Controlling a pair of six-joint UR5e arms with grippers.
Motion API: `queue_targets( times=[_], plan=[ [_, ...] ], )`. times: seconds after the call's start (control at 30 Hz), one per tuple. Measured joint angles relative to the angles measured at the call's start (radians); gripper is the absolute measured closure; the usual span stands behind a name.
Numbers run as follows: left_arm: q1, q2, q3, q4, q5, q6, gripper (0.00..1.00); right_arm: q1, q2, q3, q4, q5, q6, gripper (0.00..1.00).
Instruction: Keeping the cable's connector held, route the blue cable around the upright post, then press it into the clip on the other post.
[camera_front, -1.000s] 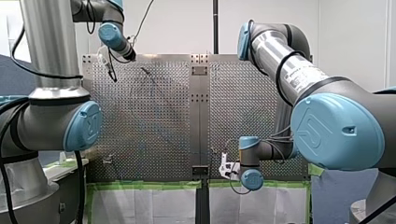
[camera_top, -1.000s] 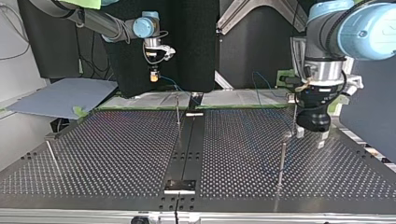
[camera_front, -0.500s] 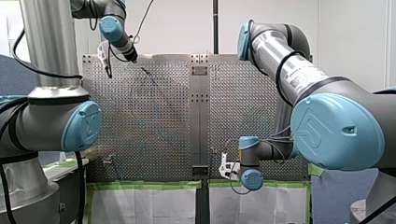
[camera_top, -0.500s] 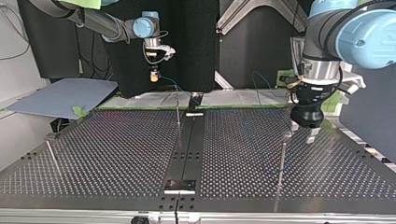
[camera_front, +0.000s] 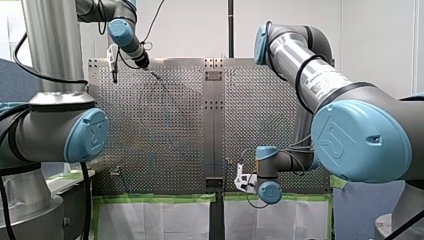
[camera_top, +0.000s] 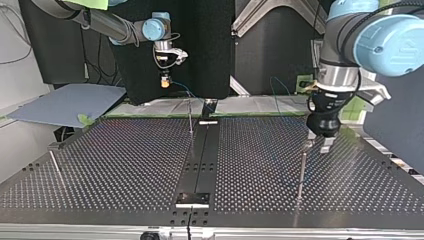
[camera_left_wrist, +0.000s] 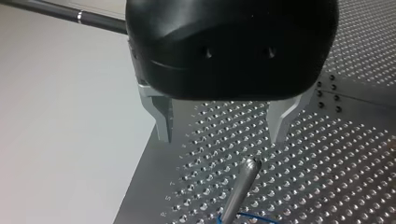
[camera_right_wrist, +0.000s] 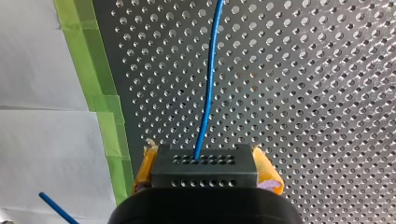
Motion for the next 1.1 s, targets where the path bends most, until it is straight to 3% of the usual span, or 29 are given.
queue_targets(
  times=[0.2,0.77,1.1],
  plan=[
    [-0.001,-0.010,0.000,0.004,0.002,0.026,0.00,-0.002,0.000,0.000,0.000,0.000,0.000,1.00],
    [0.000,-0.012,0.000,0.006,-0.006,0.026,0.00,-0.008,0.000,0.000,0.000,-0.001,0.006,1.00],
    [0.002,-0.013,0.000,0.005,-0.019,-0.028,0.00,-0.009,0.000,-0.003,0.003,-0.002,0.008,1.00]
  ],
)
